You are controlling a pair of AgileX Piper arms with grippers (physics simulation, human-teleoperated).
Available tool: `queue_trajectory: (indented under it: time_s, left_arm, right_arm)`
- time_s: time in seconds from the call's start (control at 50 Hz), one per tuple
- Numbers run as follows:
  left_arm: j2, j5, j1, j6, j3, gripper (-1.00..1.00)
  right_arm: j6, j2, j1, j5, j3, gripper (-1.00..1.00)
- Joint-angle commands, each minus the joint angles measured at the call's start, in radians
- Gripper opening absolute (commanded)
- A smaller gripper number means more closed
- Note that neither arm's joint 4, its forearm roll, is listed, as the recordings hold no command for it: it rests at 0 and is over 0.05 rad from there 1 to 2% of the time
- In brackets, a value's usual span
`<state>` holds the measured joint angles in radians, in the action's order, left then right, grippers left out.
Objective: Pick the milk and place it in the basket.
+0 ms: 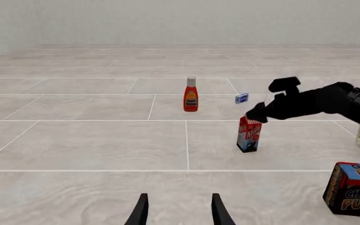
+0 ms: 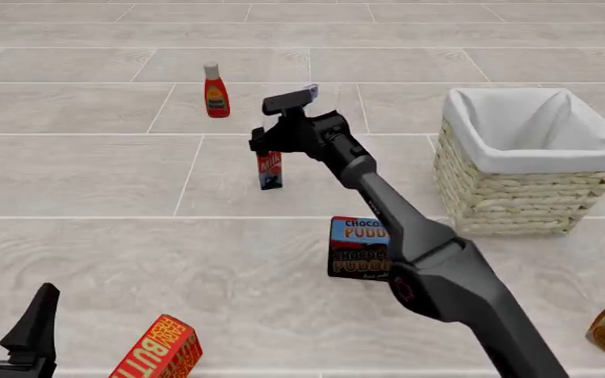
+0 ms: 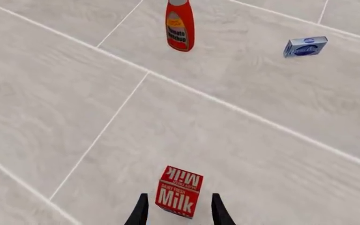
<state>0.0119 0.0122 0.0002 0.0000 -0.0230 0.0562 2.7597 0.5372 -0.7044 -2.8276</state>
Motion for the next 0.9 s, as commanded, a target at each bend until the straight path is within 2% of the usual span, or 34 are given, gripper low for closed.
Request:
queue_trajectory:
  time_s: [0.02,0.9]
  left_arm:
    - [0.000,0.000,0.000,0.000,0.000,1.00]
    - [0.000,0.000,0.000,0.000,0.000,1.00]
  right_arm:
    - [0.007,0.012,0.007,0.003,-0.001,1.00]
    - [0.037,0.084,0.014,0.033,-0.002,1.00]
